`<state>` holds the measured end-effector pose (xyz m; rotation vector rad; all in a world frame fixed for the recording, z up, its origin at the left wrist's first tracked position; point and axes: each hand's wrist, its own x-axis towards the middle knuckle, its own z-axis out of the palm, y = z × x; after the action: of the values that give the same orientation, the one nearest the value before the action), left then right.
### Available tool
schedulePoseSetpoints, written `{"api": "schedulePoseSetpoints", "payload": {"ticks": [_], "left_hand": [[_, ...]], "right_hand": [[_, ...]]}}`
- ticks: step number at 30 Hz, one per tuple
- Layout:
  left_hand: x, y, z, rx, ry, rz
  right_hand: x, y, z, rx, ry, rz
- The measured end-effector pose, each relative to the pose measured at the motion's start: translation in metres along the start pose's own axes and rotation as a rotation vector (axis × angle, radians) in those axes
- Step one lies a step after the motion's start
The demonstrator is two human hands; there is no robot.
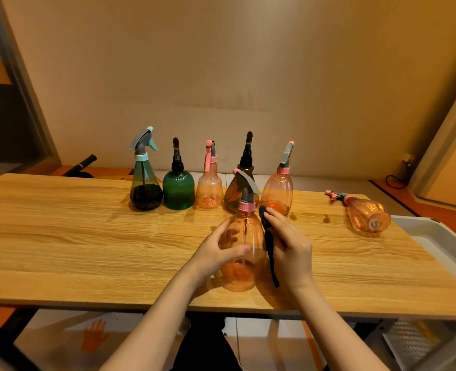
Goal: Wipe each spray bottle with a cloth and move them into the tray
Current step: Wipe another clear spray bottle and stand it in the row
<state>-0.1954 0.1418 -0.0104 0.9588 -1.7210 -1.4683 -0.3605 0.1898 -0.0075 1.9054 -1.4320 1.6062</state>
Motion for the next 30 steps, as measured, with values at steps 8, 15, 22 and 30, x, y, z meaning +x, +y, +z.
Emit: {"api": "schedulePoseSetpoints", "payload": {"ticks": [8,15,22,30], "left_hand": [[0.002,-0.011,0.000,-0.190,-0.104,0.002],[0.001,-0.009,0.006,-0.074,0.061,0.075],[-0.002,-0.007,0.002,-0.103,-0.087,0.055],[0.003,-0.011,0.006,-0.135,0.014,0.040]], "right_hand": [[-0.001,-0.009,0.010,0.093,0.008,0.091],[-0.002,-0.007,0.005,0.234,-0.095,0.258],[-0.003,-0.012,0.004,0.440,-0.052,0.489],[0.009,-0.009,0.004,0.574,-0.082,0.674]]}}
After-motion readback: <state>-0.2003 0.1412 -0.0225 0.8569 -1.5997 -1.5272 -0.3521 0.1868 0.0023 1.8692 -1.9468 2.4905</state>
